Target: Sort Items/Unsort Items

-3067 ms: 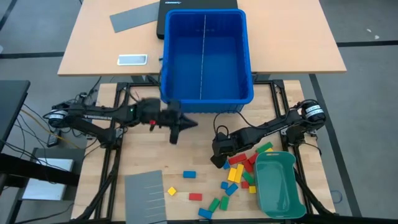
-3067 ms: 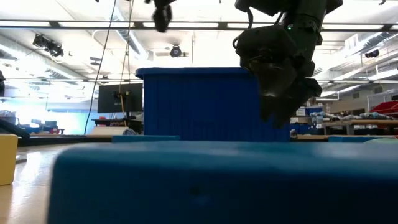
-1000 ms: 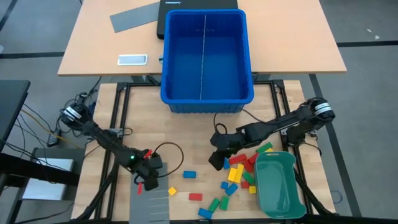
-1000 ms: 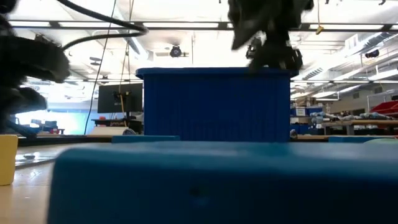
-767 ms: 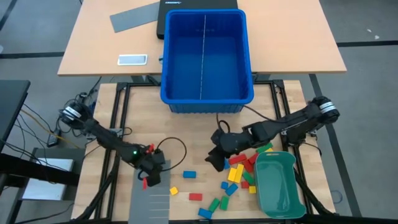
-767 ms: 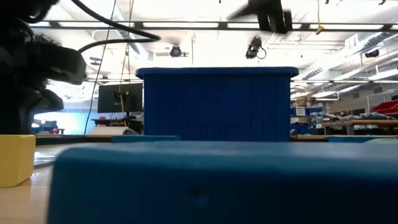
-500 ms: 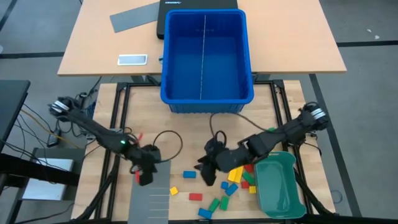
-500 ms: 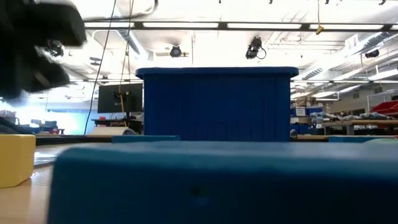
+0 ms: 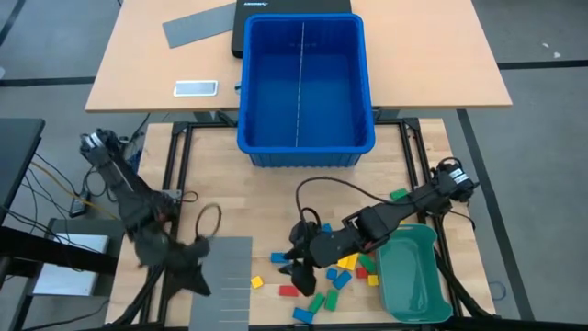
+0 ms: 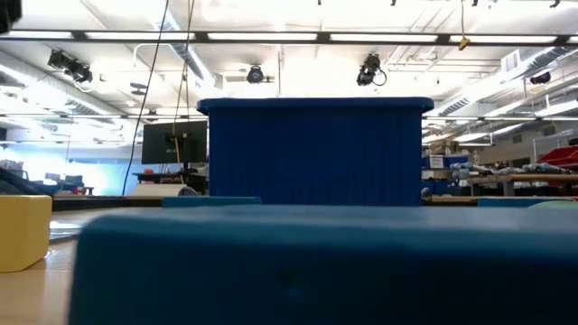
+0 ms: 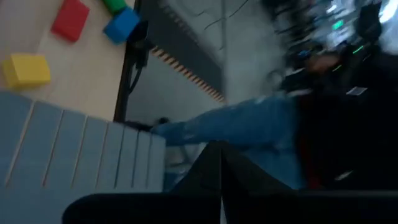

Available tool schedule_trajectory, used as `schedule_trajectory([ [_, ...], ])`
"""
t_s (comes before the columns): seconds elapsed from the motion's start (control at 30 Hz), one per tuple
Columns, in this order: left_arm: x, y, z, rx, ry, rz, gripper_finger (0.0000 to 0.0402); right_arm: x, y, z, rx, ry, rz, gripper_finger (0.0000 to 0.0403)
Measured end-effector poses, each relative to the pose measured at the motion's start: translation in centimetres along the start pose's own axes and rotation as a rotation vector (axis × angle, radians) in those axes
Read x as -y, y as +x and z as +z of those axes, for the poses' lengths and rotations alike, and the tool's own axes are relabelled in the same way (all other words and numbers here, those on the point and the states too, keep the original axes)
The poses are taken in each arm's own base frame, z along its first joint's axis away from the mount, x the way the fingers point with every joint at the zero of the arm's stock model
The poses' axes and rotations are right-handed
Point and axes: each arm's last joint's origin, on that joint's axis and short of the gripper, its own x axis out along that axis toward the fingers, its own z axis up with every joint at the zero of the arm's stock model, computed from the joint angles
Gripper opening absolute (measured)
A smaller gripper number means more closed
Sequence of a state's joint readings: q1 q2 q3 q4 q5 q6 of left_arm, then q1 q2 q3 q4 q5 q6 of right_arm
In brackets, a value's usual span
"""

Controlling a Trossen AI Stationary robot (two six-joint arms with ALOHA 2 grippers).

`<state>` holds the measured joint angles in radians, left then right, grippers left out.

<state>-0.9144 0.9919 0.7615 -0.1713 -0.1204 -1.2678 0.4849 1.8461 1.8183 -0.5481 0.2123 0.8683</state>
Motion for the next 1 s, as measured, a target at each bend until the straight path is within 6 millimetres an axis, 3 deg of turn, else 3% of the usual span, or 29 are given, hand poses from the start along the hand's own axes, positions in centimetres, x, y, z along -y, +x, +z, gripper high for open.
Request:
schedule_trajectory([
  [0.17, 1.6, 4.8, -2.1, -0.072, 0.058, 0.119, 0.0000, -0.4, -0.3, -0.9, -0.072, -0.071, 0.023, 0.0201],
  [0.4, 4.1, 12.5, -5.2, -0.149, 0.025, 0.091, 0.0000, -0.4, -0.3, -1.3, -0.138, -0.145, 0.055, 0.0206],
  [0.53, 6.1, 15.4, -6.4, -0.153, 0.052, 0.130, 0.0000, -0.5, -0.4, -1.5, -0.156, -0.191, 0.072, 0.0206],
  [0.7, 7.1, 18.5, -8.1, -0.259, 0.185, 0.325, 0.0000, -0.2, -0.4, -1.7, -0.194, -0.235, 0.061, 0.0208],
  [0.8, 7.7, 20.8, -9.2, -0.316, 0.096, 0.246, 0.0002, -0.1, -0.4, -1.8, -0.202, -0.248, 0.055, 0.0208],
  [0.9, 8.1, 23.2, -10.2, -0.378, -0.008, 0.045, 0.0008, -0.1, -0.4, -1.7, -0.205, -0.254, 0.060, 0.0207],
  [1.0, 8.0, 24.3, -10.6, -0.358, -0.104, -0.005, 0.0014, -0.1, -0.4, -1.7, -0.210, -0.265, 0.067, 0.0207],
])
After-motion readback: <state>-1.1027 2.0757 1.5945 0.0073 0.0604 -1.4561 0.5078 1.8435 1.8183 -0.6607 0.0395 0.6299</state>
